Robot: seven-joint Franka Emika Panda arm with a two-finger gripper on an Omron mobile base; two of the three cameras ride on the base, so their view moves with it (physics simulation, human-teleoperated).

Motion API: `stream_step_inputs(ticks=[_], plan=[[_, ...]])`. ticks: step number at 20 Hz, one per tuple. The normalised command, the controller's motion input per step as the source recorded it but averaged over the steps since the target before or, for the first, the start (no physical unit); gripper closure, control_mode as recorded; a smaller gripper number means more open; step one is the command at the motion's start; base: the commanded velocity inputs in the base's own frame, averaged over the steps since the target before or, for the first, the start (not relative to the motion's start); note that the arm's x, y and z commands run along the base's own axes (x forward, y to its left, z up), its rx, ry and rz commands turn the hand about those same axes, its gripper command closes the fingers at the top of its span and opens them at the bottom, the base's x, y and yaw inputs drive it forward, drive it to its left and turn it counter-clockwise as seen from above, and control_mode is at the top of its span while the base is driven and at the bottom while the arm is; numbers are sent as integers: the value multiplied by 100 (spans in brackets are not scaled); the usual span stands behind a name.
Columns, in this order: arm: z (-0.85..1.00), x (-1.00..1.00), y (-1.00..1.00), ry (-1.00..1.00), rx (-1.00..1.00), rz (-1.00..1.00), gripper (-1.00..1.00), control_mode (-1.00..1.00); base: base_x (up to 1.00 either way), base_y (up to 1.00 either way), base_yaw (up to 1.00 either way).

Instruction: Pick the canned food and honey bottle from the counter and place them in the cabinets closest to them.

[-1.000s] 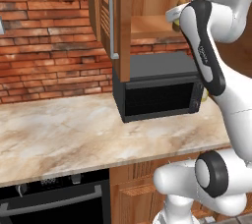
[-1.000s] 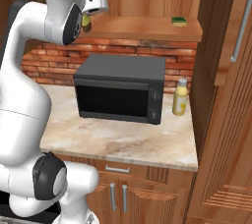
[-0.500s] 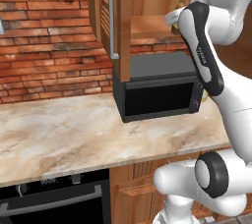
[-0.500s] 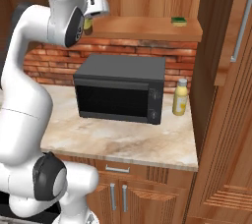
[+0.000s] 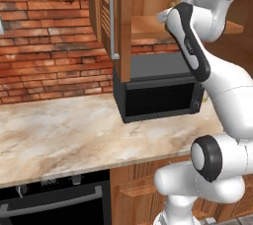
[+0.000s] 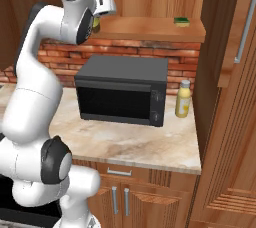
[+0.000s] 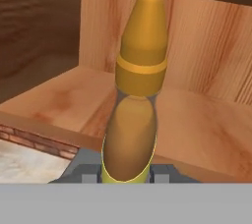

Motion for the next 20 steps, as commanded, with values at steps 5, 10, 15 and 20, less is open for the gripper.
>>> stream_step_inputs(ticks=[5,10,15,20], plan=[[-3,66,0,3,0,0,100,-100,0,0,0],[-8,69,0,5,0,0,100,-100,0,0,0],[-7,72,0,5,0,0,100,-100,0,0,0],[-7,77,0,5,0,0,100,-100,0,0,0]])
